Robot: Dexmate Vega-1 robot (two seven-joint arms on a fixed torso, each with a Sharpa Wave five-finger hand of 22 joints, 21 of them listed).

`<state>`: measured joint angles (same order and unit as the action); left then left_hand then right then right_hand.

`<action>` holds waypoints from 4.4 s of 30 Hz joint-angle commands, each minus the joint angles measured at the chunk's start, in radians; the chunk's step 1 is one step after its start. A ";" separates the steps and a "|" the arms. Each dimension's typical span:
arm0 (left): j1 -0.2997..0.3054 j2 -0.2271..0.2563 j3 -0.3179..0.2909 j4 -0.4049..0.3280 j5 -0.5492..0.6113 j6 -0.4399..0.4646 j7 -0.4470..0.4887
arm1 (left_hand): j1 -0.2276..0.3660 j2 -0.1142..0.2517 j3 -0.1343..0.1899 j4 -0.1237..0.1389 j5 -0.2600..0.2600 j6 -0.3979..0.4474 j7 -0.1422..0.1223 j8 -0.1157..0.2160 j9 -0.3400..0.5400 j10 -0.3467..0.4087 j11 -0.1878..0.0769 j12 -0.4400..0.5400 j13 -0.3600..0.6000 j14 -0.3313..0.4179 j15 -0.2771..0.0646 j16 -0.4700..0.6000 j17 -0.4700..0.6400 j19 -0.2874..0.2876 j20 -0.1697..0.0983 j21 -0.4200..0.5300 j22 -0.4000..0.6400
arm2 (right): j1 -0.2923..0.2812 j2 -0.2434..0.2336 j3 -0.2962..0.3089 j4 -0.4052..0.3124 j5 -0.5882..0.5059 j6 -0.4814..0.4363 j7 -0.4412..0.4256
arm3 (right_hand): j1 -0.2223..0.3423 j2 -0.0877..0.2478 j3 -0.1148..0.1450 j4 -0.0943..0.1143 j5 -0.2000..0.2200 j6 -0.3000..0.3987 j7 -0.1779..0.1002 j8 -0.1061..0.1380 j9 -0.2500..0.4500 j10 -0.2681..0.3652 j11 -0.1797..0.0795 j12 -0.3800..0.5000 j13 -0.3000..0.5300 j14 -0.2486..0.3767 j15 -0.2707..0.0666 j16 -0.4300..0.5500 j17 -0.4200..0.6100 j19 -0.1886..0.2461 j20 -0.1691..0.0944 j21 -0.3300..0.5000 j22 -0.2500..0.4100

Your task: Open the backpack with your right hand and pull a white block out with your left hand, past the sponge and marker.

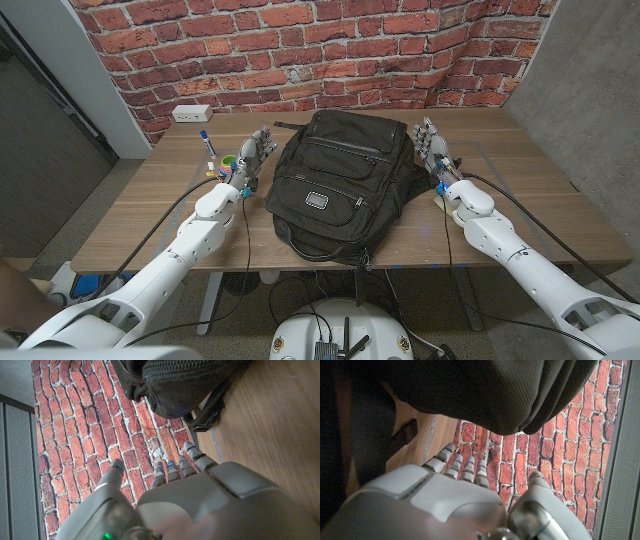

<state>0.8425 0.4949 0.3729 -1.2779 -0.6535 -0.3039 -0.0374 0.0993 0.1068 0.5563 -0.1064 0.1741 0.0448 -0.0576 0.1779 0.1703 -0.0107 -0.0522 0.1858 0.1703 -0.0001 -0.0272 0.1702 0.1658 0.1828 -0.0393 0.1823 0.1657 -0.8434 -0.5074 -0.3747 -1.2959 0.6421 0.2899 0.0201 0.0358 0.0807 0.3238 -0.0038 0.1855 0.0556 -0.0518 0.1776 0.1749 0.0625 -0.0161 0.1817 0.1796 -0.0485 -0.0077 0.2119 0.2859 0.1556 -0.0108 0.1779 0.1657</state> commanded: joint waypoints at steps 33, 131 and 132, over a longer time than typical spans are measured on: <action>0.035 0.013 0.007 -0.054 0.025 0.041 0.073 | 0.008 0.030 0.015 -0.012 0.005 0.004 -0.009 0.003 0.002 0.007 -0.005 0.004 0.003 0.004 -0.010 0.006 0.002 0.006 -0.045 0.006 0.003 | -0.123 -0.079 0.022 -0.137 -0.084 0.089 -0.049 | 0.009 0.020 0.008 -0.006 0.009 0.010 0.001 0.007 0.002 0.013 0.007 0.009 0.003 -0.010 -0.010 0.006 0.000 0.007 -0.004 0.008 0.002; 0.092 0.033 -0.010 -0.203 0.043 0.146 0.230 | 0.013 0.030 0.042 -0.032 0.002 0.015 -0.001 0.003 0.003 0.028 -0.011 0.004 0.003 0.033 -0.011 0.006 0.001 0.022 -0.047 0.009 0.003 | -0.695 -0.165 0.280 -0.647 -0.961 0.227 -0.473 | 0.070 0.020 0.026 -0.073 0.003 -0.011 -0.011 0.005 0.001 -0.013 -0.039 0.001 0.001 0.095 -0.041 0.031 -0.040 0.028 -0.039 0.019 0.001; 0.093 0.032 -0.011 -0.204 0.042 0.145 0.232 | 0.013 0.030 0.042 -0.032 0.002 0.015 -0.001 0.003 0.003 0.028 -0.012 0.005 0.003 0.033 -0.011 0.006 0.001 0.022 -0.047 0.009 0.003 | -0.695 -0.161 0.280 -0.645 -0.978 0.234 -0.483 | 0.073 0.018 0.027 -0.077 0.003 -0.009 -0.009 0.006 0.001 -0.008 -0.037 0.003 0.001 0.100 -0.040 0.032 -0.041 0.033 -0.039 0.020 0.001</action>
<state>0.9264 0.5254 0.3686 -1.4636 -0.6086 -0.1707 0.1750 0.0993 0.1067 0.5893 -0.1395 0.1740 0.0515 -0.0570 0.1778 0.1697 0.0143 -0.0592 0.1858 0.1697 0.0271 -0.0358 0.1733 0.1654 0.1953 -0.0411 0.1822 0.1650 -1.4954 -0.6719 -0.1193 -1.9200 -0.1937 0.5021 -0.4181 0.0901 0.1025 0.3480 -0.0690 0.1854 0.0516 -0.0589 0.1810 0.1749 0.0533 -0.0502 0.1810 0.1768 0.0385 -0.0370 0.2369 0.2459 0.1738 -0.0396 0.1925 0.1651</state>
